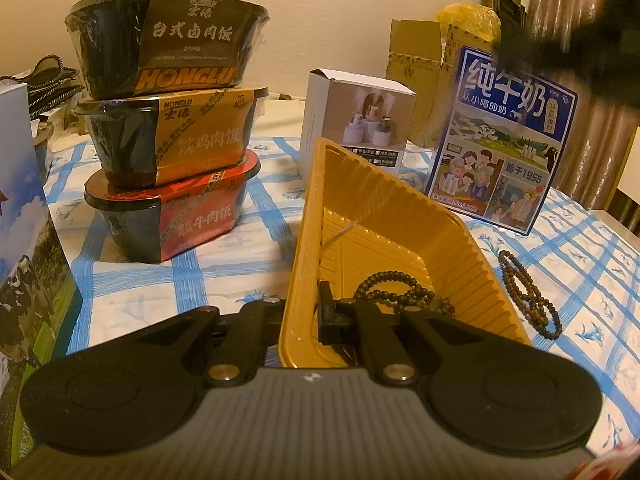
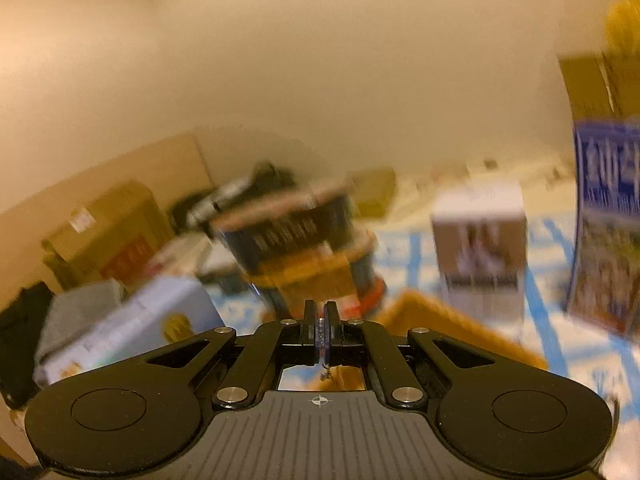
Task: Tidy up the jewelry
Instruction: 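Carry the pearl strand over the orange tray with the right gripper, then lower the pearl strand into the tray and open the right gripper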
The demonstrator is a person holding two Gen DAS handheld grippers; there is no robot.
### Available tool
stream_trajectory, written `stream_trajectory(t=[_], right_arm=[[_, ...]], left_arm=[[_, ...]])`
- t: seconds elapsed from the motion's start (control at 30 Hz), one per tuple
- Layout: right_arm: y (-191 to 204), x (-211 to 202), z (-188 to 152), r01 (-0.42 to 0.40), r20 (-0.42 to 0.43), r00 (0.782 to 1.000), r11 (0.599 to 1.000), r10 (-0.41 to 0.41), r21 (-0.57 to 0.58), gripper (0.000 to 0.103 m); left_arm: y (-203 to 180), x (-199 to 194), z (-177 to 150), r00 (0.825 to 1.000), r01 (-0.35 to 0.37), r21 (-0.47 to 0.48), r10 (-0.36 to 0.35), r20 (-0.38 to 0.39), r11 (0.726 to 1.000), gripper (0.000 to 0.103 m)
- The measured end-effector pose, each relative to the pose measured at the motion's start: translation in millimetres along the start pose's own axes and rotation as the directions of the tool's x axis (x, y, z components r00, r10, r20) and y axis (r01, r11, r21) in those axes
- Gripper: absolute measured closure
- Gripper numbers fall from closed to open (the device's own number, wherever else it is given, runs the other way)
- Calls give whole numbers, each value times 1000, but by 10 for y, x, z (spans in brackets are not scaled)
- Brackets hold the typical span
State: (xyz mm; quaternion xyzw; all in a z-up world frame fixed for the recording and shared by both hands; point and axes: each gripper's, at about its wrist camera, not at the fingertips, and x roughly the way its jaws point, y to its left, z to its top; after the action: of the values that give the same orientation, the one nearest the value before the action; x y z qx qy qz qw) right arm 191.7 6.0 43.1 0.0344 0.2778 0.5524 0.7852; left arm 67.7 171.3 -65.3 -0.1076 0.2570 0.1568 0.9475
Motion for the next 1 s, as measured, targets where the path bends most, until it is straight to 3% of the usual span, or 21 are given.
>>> stream_trajectory(t=[0.33,0.6,0.67,0.73,0.8,1.0], right_arm=[[-415,343,-618,119,-185,977,991,-107,56,101],[-446,381,-841,179,-228,958,984,-172,9,98],[-452,352,-859,188,-227,957,982,-181,10,93],[-460,317,-883,194,-228,956,981,-185,15,72],[-458,287,-904,200,-223,956,979,-190,24,63],[-473,195,-973,220,-226,952,974,-205,46,62]], left_arm=[[2,4,8,1000,2,-5,-2,1,1000,97],[10,11,20,1000,3,-10,-3,-1,1000,97],[13,11,20,1000,2,-9,-2,0,1000,97],[13,12,21,1000,2,-10,-2,0,1000,97],[16,14,21,1000,2,-11,-2,0,1000,97],[17,20,21,1000,0,-7,0,0,1000,97]])
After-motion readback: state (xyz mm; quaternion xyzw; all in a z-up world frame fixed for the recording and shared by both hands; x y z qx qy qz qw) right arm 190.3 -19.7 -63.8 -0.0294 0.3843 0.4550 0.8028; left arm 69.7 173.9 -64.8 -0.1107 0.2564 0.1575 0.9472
